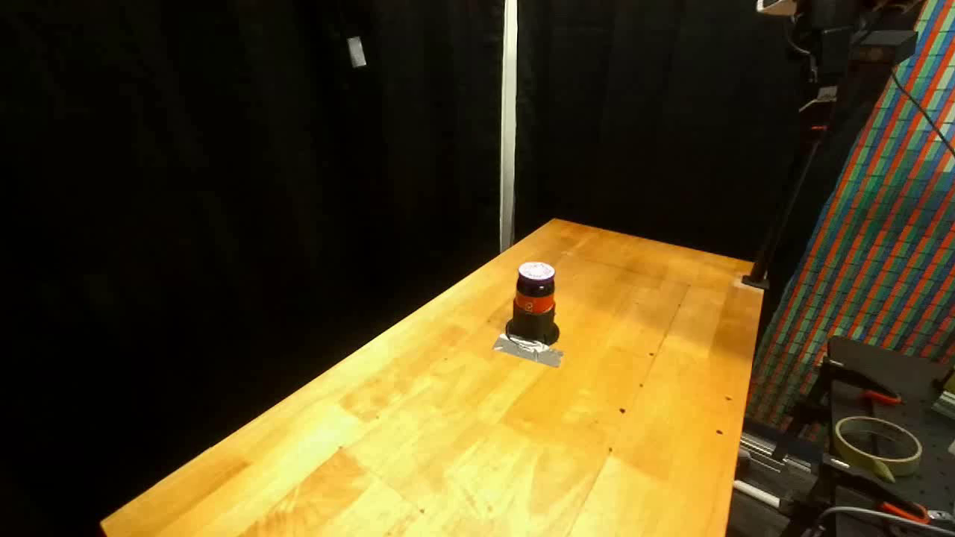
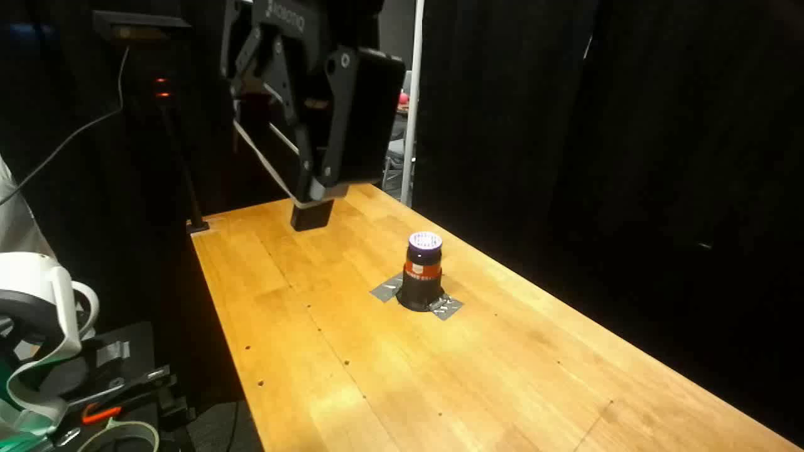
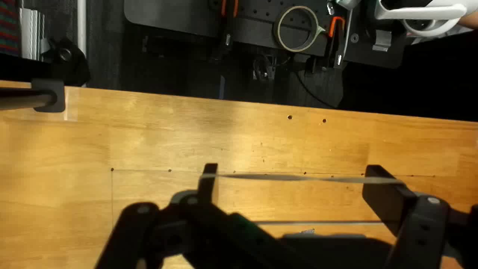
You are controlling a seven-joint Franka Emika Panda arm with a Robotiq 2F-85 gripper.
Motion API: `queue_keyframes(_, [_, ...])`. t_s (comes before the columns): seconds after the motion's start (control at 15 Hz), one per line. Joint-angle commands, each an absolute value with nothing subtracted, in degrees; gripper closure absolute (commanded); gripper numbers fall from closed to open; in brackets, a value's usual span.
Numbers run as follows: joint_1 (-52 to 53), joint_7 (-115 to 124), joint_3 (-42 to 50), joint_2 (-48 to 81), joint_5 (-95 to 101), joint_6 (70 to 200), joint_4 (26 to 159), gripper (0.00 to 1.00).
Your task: Put the rubber band around the brown cup
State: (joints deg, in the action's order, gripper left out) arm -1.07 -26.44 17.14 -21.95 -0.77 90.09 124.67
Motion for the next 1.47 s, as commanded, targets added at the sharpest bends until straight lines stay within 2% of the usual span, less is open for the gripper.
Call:
queue_keyframes(0.0, [-2.67, -26.91, 15.79, -21.71, -1.22, 90.00, 124.47, 0.00])
queue_keyframes(0.27, [-2.66, -26.91, 15.80, -21.86, -1.22, 90.00, 124.22, 0.00])
queue_keyframes(0.73, [0.59, -12.29, 3.03, -17.75, 3.39, 90.84, 119.54, 0.00])
queue_keyframes(1.2, [4.25, 0.79, -6.42, -6.72, 7.38, 94.48, 111.19, 0.00])
queue_keyframes(1.4, [5.44, 9.04, -8.64, 0.24, 11.47, 102.34, 108.46, 0.00])
